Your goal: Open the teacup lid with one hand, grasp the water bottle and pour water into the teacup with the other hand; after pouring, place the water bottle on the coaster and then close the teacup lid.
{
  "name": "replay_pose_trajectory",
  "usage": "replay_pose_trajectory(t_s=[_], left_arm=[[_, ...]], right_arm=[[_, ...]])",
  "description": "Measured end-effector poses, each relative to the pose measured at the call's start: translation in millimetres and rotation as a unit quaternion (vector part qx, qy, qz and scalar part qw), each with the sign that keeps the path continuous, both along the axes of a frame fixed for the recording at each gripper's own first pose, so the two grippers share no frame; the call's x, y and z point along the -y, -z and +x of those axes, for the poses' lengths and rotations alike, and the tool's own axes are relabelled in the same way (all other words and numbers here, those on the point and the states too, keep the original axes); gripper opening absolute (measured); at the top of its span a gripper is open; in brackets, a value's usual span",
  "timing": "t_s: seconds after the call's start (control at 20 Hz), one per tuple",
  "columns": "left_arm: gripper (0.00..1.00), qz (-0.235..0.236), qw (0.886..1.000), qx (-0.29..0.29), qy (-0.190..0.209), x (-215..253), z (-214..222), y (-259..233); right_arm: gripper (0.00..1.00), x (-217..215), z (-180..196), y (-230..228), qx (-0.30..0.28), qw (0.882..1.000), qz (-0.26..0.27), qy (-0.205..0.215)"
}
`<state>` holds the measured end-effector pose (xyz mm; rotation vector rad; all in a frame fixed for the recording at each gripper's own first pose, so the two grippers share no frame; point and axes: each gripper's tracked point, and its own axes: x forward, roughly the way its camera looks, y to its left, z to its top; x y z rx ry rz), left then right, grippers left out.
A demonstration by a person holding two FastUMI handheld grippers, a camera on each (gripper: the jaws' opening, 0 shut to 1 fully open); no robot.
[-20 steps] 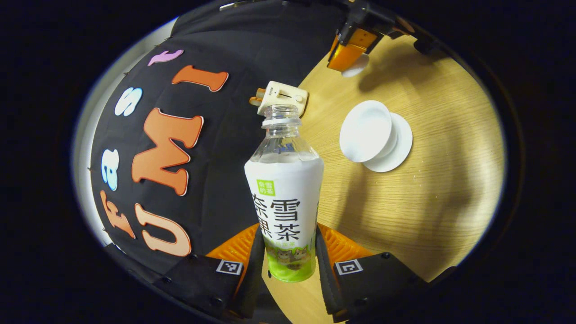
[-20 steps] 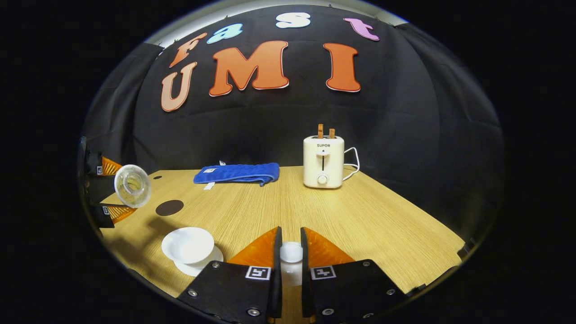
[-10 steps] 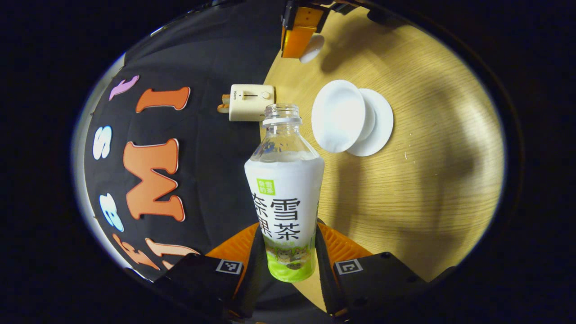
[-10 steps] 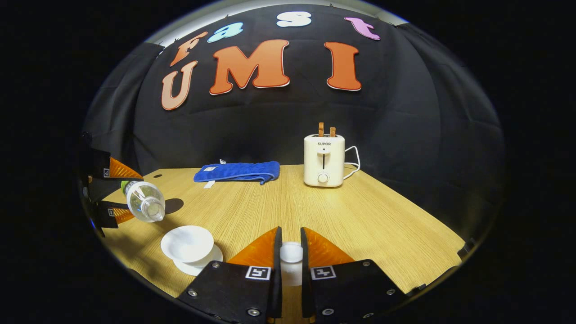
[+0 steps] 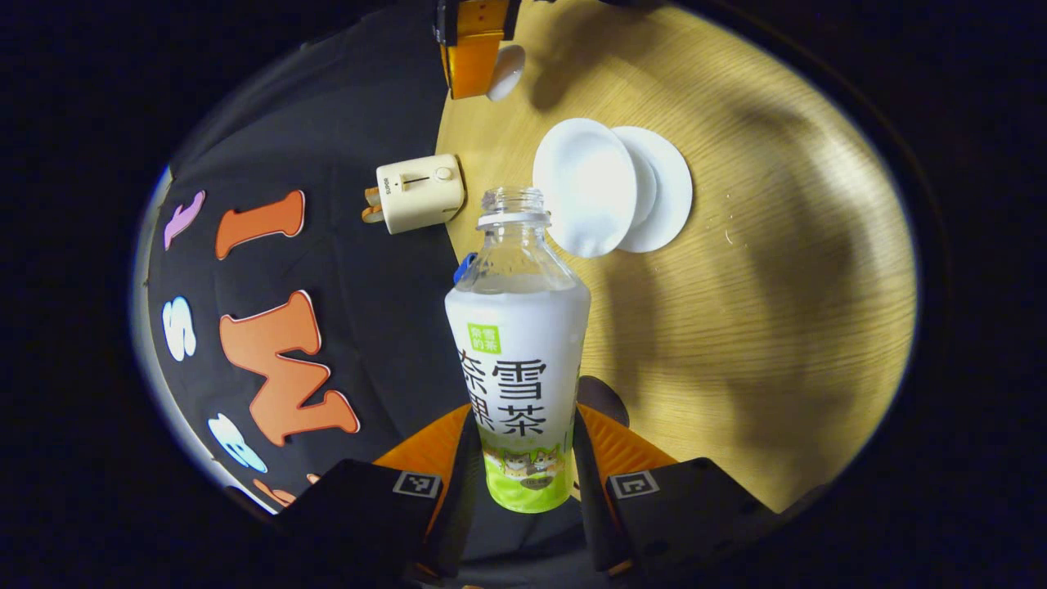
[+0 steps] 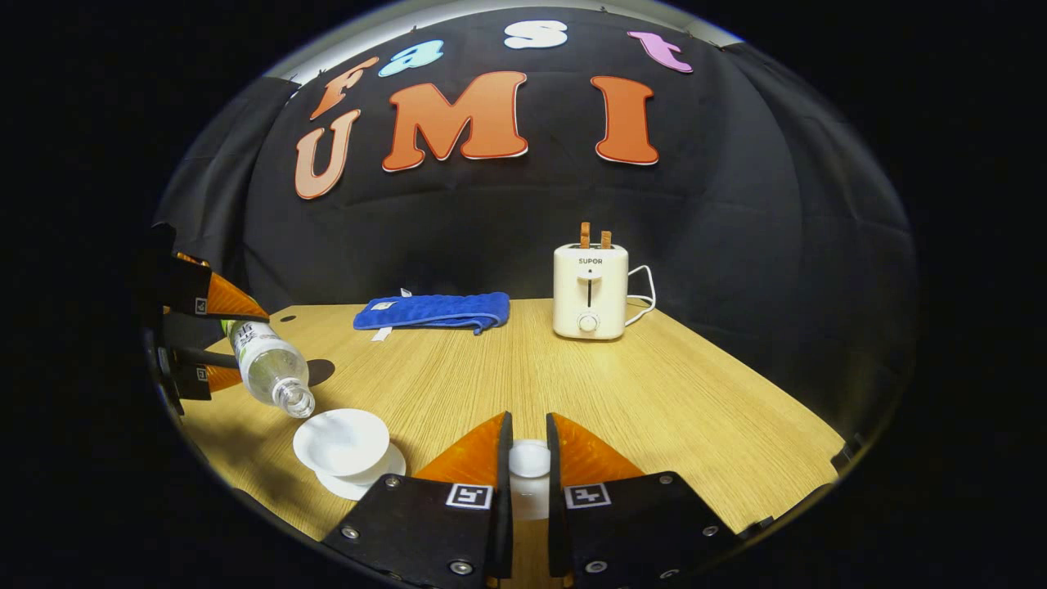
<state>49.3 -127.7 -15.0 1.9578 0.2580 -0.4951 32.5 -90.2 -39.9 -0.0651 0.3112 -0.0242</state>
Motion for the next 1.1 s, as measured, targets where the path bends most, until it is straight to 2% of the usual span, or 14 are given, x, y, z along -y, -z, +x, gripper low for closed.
replay_pose_trajectory(t_s=[0.45,0.8,1.1], left_arm=[[0.60,0.102,0.994,0.010,0.027,4,0,-7],[0.60,0.174,0.981,0.047,0.077,34,15,-25],[0.60,0.210,0.971,0.060,0.093,42,16,-30]], right_arm=[[0.17,2,-1,0,-0.002,1.000,0.001,-0.001],[0.18,1,-1,1,-0.004,1.000,-0.001,-0.002],[0.18,2,0,0,-0.004,1.000,0.001,-0.002]])
